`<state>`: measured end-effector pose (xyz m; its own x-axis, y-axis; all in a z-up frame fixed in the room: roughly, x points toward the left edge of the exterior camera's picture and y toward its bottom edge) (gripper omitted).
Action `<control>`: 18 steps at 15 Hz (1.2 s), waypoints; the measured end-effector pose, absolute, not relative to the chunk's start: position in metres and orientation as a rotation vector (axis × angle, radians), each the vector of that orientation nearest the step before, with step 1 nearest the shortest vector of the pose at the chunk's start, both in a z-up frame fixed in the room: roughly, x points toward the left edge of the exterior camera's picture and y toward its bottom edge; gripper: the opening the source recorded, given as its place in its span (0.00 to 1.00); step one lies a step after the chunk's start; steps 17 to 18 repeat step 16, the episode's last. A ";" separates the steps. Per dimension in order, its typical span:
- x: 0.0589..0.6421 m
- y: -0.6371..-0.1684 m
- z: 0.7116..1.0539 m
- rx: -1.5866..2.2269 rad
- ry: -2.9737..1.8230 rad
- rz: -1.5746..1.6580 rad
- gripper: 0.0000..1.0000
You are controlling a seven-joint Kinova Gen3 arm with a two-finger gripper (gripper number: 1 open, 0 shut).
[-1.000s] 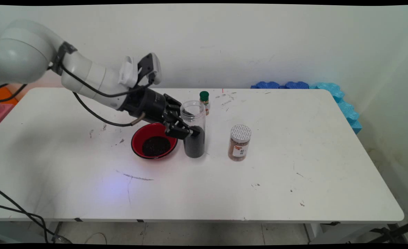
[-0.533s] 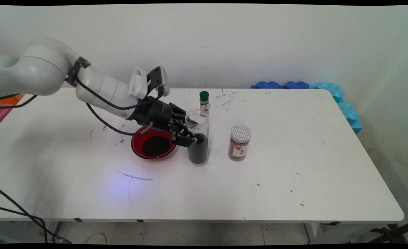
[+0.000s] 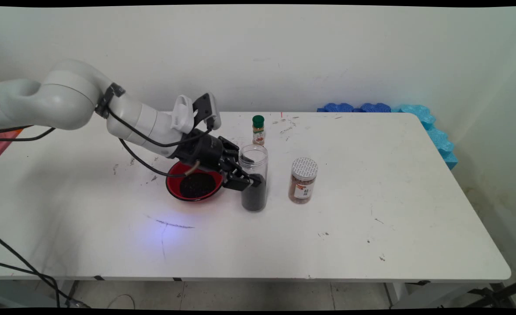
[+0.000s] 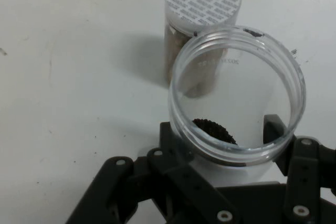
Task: Place the picked object on the table
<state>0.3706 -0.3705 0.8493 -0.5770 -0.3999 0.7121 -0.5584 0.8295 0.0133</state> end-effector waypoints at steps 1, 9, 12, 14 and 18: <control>0.370 -0.371 0.847 0.698 -2.261 0.273 0.00; 0.368 -0.373 0.838 0.702 -2.258 0.270 0.00; 0.368 -0.374 0.836 0.703 -2.257 0.268 0.00; 0.368 -0.374 0.836 0.706 -2.253 0.265 1.00; 0.367 -0.374 0.836 0.714 -2.240 0.250 1.00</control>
